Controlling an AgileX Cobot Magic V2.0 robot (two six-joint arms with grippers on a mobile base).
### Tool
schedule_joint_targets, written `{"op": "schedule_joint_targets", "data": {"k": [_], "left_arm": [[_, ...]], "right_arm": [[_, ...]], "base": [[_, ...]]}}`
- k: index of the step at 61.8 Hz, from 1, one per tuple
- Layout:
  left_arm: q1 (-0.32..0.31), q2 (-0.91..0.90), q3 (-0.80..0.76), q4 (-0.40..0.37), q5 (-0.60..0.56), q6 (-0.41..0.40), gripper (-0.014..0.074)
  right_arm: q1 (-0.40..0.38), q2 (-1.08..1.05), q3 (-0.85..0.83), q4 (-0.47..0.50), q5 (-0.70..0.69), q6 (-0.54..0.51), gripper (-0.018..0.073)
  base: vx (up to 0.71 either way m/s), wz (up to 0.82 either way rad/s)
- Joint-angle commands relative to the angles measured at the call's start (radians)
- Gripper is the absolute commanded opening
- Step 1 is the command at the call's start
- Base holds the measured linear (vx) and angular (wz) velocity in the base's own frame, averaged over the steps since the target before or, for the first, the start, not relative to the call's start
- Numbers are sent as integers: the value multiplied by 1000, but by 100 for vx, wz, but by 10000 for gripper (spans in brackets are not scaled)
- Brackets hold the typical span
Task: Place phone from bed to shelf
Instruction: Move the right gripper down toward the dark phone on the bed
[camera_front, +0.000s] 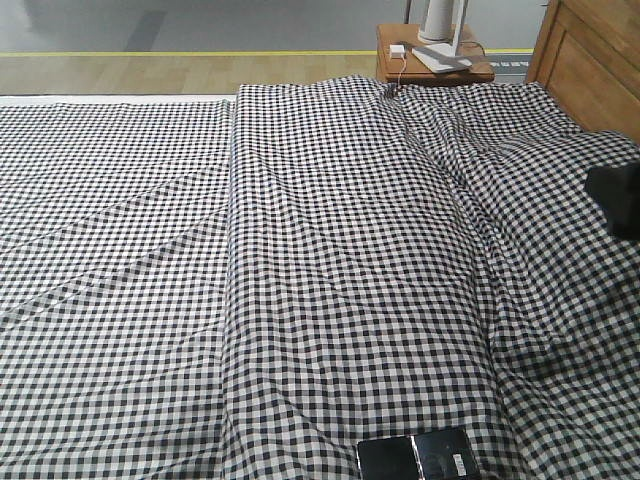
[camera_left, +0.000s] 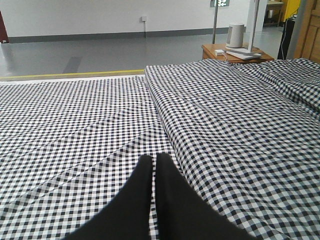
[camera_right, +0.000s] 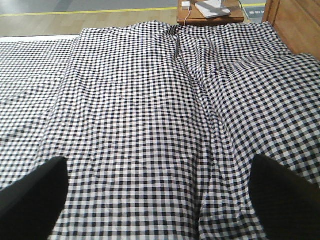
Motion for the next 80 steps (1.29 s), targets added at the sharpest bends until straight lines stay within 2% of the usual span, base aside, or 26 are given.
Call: {"op": "schedule_joint_targets", "data": {"k": [1, 6, 18, 34, 38, 43, 50, 56, 66, 80], "left_arm": [[1, -5, 2, -10, -71, -4, 1], [1, -5, 2, -10, -71, -4, 1], [1, -5, 2, -10, -71, -4, 1], [1, -5, 2, -10, -71, -4, 1], [1, -5, 2, -10, -71, -4, 1], [1, -5, 2, -10, -71, -4, 1], [1, -5, 2, -10, -71, -4, 1], [1, -5, 2, -10, -71, -4, 1], [1, -5, 2, -10, -71, -4, 1], [1, -5, 2, -10, -71, -4, 1]], "right_arm": [[-5, 15, -97, 7, -10, 33, 691], [-5, 45, -157, 7, 54, 44, 687], [-5, 154, -299, 7, 327, 33, 672], [-8, 229, -399, 5, 460, 25, 662], [-44, 235, -416, 11, 509, 18, 658], [-125, 234, -427, 26, 563, -23, 654], [-256, 232, -427, 110, 616, -118, 648], [-328, 249, -421, 187, 620, -183, 642], [-387, 340, -421, 274, 632, -276, 628], [-404, 541, -421, 312, 629, -413, 609]], "base": [[0, 0], [0, 0], [0, 0], [0, 0], [0, 0], [0, 0], [0, 0], [0, 0], [0, 0], [0, 0]]}}
